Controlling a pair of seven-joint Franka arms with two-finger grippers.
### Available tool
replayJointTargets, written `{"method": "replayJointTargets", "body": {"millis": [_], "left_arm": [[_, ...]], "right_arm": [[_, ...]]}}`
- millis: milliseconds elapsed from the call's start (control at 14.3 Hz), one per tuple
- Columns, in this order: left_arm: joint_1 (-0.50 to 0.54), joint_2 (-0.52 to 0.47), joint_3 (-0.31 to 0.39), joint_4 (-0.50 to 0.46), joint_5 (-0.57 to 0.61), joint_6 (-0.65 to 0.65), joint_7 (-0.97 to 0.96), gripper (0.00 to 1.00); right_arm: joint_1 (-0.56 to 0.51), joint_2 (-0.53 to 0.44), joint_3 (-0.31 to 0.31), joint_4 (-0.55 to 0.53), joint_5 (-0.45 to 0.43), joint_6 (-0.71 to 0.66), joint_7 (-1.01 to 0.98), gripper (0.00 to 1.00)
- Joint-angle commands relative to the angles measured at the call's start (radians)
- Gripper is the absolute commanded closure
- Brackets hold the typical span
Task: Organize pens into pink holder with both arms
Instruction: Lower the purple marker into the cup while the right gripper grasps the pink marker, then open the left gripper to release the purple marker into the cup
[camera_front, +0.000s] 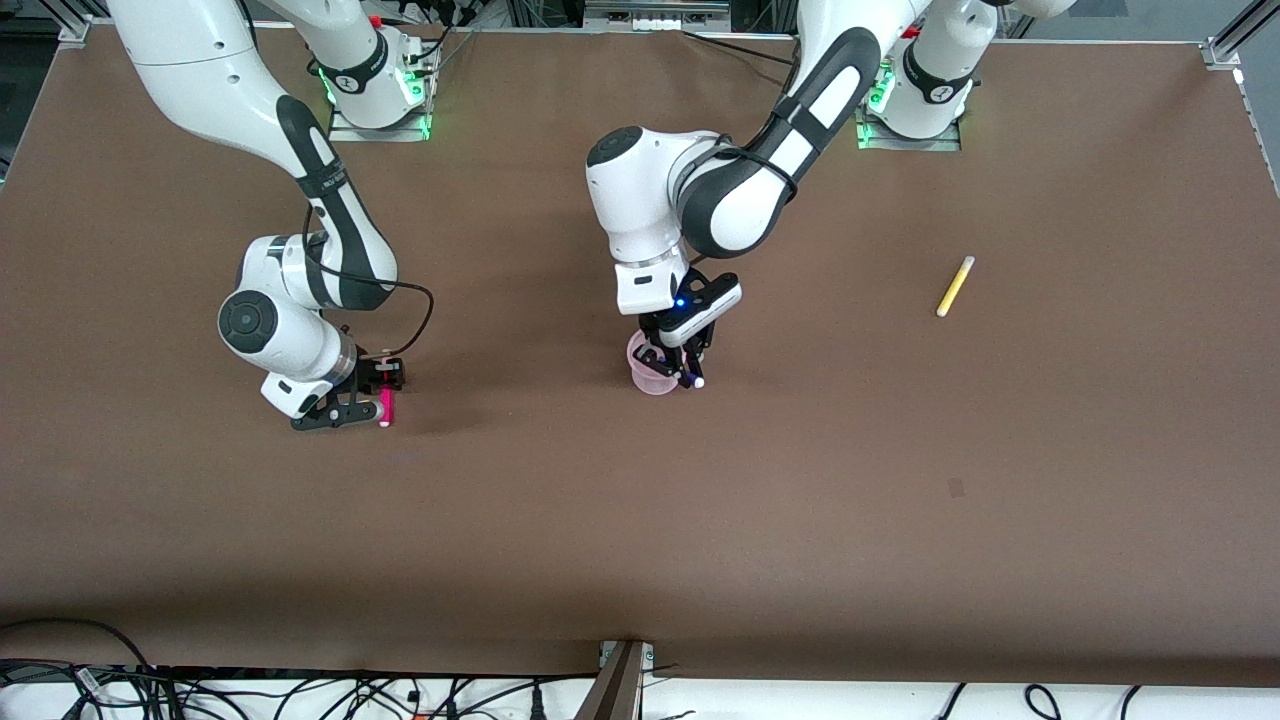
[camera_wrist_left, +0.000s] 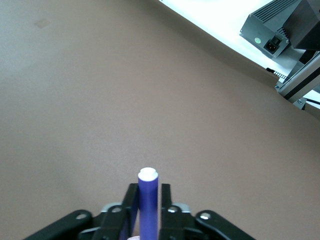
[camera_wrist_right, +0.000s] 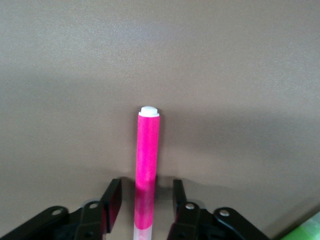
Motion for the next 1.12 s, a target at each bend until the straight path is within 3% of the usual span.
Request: {"method": "replayJointTargets", "body": {"millis": [0, 210, 489, 838, 1048], "left_arm": [[-0.018, 0.018, 0.013, 0.041, 0.035, -0.024, -0.016, 0.22], [-0.016, 0.015, 0.015, 0.041, 0.036, -0.027, -0.009, 0.00], [0.065, -0.040, 0.011, 0.073, 0.003, -0.059, 0.127, 0.00], [0.226, -0.150, 0.000, 0.073, -0.311, -0.078, 0.602, 0.00], [0.318, -0.222, -0.002, 0.075, -0.465, -0.140, 0.869, 0.00]], "right_arm": [[-0.005, 0.004, 0.004, -0.003, 0.023, 0.019, -0.023, 0.57], [-0.007, 0.004, 0.004, -0.003, 0.025, 0.019, -0.028, 0.73], [-0.005, 0.004, 0.004, -0.001, 0.025, 0.019, -0.054, 1.00], [0.007, -0.041, 0.005, 0.010, 0.023, 0.008, -0.105, 1.00], [0.015, -0.114, 0.052, 0.007, 0.023, -0.004, -0.108, 1.00]]}}
